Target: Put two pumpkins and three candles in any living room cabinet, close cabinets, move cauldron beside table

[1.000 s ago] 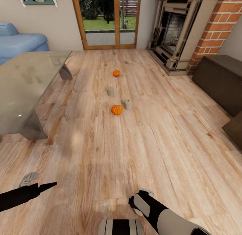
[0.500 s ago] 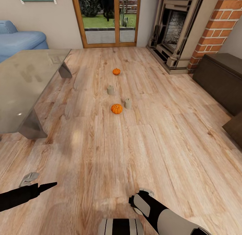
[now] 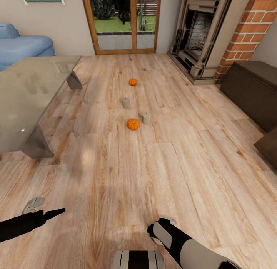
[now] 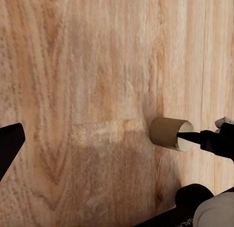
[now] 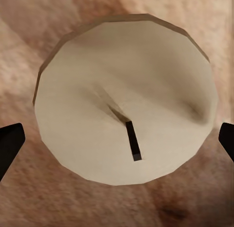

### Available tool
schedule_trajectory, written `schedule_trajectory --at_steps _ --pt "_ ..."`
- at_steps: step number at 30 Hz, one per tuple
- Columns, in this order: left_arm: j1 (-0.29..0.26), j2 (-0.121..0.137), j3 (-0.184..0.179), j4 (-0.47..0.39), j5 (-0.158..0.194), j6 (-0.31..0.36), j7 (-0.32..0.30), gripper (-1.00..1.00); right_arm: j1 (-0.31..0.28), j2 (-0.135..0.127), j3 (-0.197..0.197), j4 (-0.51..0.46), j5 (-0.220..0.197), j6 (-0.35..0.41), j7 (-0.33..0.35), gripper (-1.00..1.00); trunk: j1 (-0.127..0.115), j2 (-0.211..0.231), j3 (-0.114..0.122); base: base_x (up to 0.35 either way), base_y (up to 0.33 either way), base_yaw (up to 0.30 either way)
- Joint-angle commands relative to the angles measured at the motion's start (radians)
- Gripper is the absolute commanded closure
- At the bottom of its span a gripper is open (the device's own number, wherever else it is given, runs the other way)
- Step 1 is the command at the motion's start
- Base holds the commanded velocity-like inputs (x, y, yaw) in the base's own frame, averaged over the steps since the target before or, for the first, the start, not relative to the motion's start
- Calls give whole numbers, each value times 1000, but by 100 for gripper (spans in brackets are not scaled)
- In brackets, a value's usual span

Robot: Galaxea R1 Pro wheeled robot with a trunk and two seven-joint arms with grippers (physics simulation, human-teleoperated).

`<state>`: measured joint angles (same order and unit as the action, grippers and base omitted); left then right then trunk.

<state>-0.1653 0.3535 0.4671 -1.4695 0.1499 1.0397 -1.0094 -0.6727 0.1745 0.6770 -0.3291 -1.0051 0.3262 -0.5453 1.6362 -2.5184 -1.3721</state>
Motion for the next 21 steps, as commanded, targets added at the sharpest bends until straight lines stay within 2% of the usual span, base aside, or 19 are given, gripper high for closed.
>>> schedule_trajectory --at_steps 1,21 --pt "0 0 1 0 0 5 -3 -100 -1 0 4 -1 -1 5 -5 -100 0 0 -1 -4 -10 0" --pt "0 0 1 0 0 5 -3 -100 -1 0 6 -1 -1 5 -5 -100 0 -1 -5 8 0 0"
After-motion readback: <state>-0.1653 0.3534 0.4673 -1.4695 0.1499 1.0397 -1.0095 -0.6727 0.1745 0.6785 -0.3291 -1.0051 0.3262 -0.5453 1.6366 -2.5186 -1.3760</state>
